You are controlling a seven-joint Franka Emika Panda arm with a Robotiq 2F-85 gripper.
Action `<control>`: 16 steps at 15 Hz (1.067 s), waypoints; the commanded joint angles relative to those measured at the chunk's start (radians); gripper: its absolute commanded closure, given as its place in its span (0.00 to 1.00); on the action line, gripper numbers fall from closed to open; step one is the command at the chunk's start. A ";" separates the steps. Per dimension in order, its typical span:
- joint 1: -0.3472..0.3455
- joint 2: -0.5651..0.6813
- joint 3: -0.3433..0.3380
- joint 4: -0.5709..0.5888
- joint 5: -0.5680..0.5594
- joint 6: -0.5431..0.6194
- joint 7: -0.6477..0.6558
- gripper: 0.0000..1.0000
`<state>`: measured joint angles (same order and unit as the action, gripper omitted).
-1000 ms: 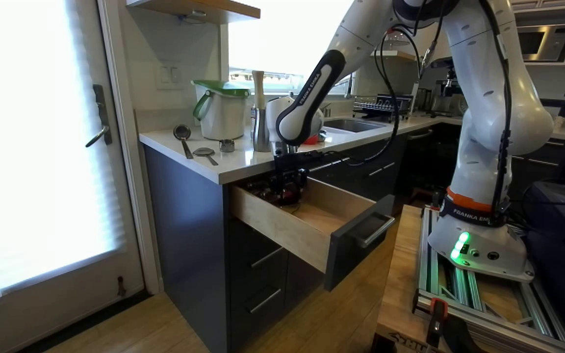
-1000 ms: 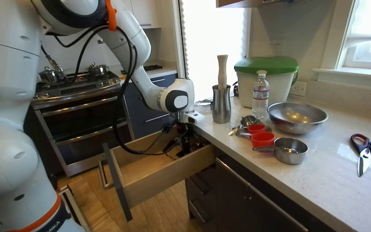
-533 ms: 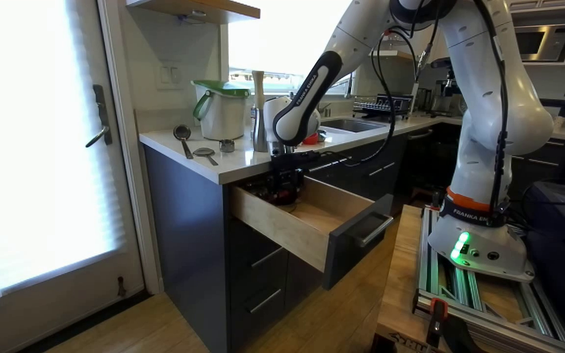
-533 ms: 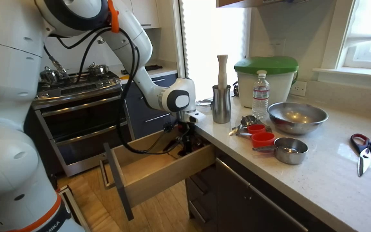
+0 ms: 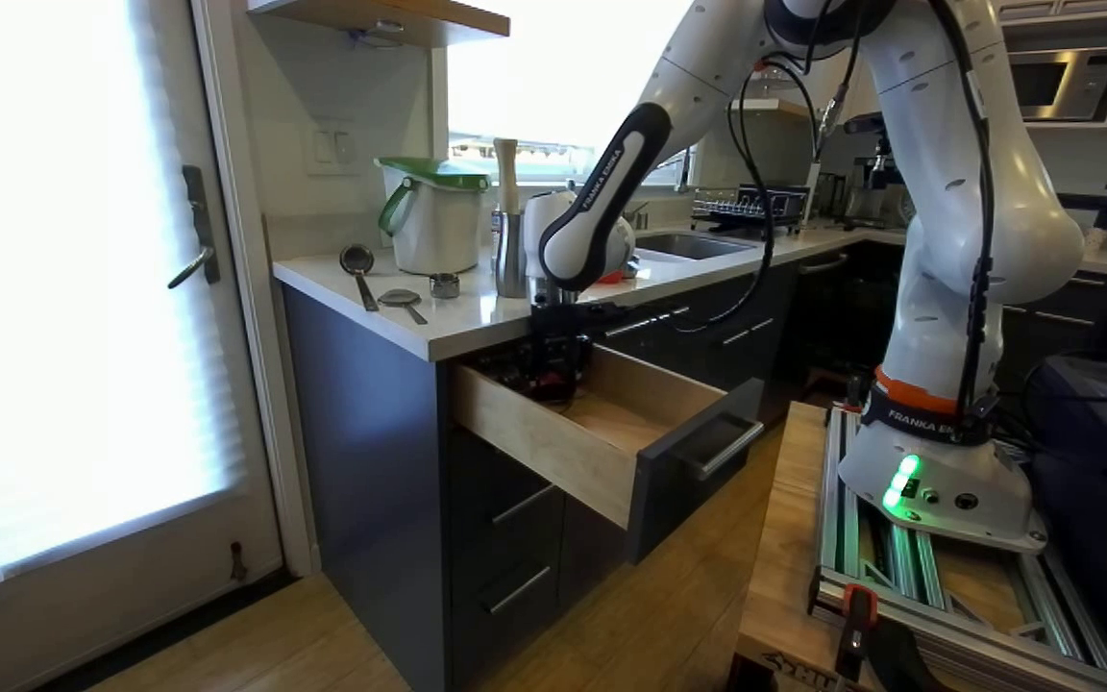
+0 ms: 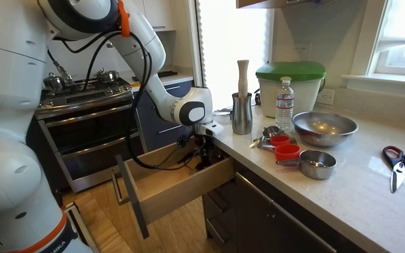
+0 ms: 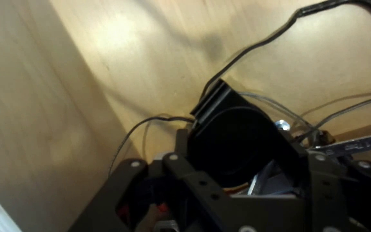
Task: Pick up the black object from the left side of the counter and put it in the open drawer
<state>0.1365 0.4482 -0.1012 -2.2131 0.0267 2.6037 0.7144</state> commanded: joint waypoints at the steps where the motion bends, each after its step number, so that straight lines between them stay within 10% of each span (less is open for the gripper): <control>1: -0.025 0.057 0.004 0.017 0.047 0.118 -0.017 0.58; 16: -0.020 0.021 -0.050 -0.094 0.107 0.346 -0.018 0.58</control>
<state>0.1310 0.4402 -0.1193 -2.3148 0.1155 2.8875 0.7142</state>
